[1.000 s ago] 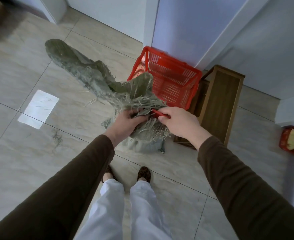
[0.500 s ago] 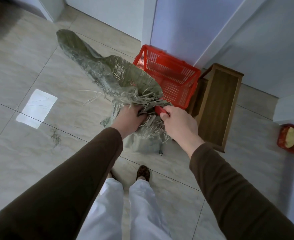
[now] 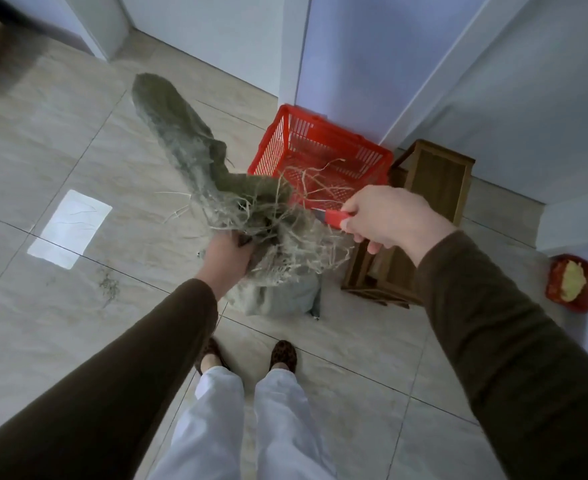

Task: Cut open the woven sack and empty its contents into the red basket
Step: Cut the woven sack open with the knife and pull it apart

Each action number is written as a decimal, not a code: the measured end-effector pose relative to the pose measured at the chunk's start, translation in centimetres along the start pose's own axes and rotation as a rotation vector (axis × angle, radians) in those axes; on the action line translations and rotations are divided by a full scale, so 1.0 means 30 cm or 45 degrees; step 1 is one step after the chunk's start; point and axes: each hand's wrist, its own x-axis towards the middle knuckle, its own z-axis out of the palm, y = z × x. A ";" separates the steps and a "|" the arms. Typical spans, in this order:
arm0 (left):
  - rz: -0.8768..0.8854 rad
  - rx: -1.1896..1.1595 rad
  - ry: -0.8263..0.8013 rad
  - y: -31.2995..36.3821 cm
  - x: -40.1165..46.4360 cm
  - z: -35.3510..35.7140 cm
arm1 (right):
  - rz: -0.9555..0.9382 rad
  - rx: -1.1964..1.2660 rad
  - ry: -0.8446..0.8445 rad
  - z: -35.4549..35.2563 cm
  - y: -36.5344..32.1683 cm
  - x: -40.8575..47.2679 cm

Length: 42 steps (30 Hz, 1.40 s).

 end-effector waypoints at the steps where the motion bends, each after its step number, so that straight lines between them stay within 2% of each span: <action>1: 0.069 -0.022 0.050 0.016 0.006 -0.010 | -0.004 -0.094 -0.040 0.008 -0.005 -0.013; 3: 0.278 0.102 0.114 0.034 0.009 -0.032 | 0.024 -0.223 -0.082 0.014 0.005 -0.033; 5: 0.424 0.236 0.171 0.025 0.001 -0.042 | 0.066 -0.160 -0.058 0.001 0.023 -0.042; 8: 0.458 0.220 0.192 0.018 -0.016 -0.035 | -0.030 0.254 0.374 0.025 -0.017 -0.011; 9: 0.468 0.205 0.193 0.020 -0.023 -0.030 | -0.081 0.404 0.453 0.045 -0.053 0.010; 10: 0.471 0.185 0.195 0.025 -0.031 -0.025 | -0.123 0.517 0.416 0.074 -0.098 0.035; 12: 0.460 0.141 0.193 0.033 -0.045 -0.016 | -0.093 0.713 0.140 0.149 -0.187 0.080; 14: 0.425 0.099 0.192 0.023 -0.057 -0.016 | -0.029 0.957 -0.032 0.232 -0.227 0.134; 15: 0.393 0.077 0.190 0.014 -0.064 -0.021 | -0.001 1.042 -0.036 0.263 -0.229 0.160; 18: 0.334 0.039 0.174 -0.028 -0.075 -0.036 | 0.026 1.033 0.015 0.313 -0.200 0.213; 22: 0.283 0.003 0.204 -0.057 -0.083 -0.039 | 0.162 1.463 0.142 0.306 -0.172 0.217; 24: 0.288 -0.006 0.201 -0.052 -0.087 -0.034 | 0.082 1.447 0.077 0.289 -0.167 0.211; 26: 0.322 -0.023 0.183 -0.037 -0.084 -0.026 | -0.041 1.263 -0.124 0.287 -0.177 0.191; 29: 0.323 -0.023 0.157 -0.022 -0.081 -0.024 | -0.044 1.160 -0.218 0.323 -0.184 0.194; 31: 0.299 -0.035 0.165 -0.030 -0.084 -0.036 | 0.034 1.149 -0.205 0.336 -0.176 0.196; 34: 0.294 -0.022 0.139 -0.043 -0.094 -0.034 | 0.116 1.307 -0.179 0.345 -0.163 0.196; 38: 0.238 0.175 0.107 -0.053 -0.095 -0.028 | 0.216 1.435 -0.062 0.342 -0.146 0.199; 40: 0.195 0.275 0.096 -0.081 -0.098 -0.039 | 0.231 1.383 0.039 0.312 -0.106 0.206; 42: 0.116 0.338 0.055 -0.084 -0.102 -0.036 | 0.185 1.238 0.045 0.277 -0.063 0.210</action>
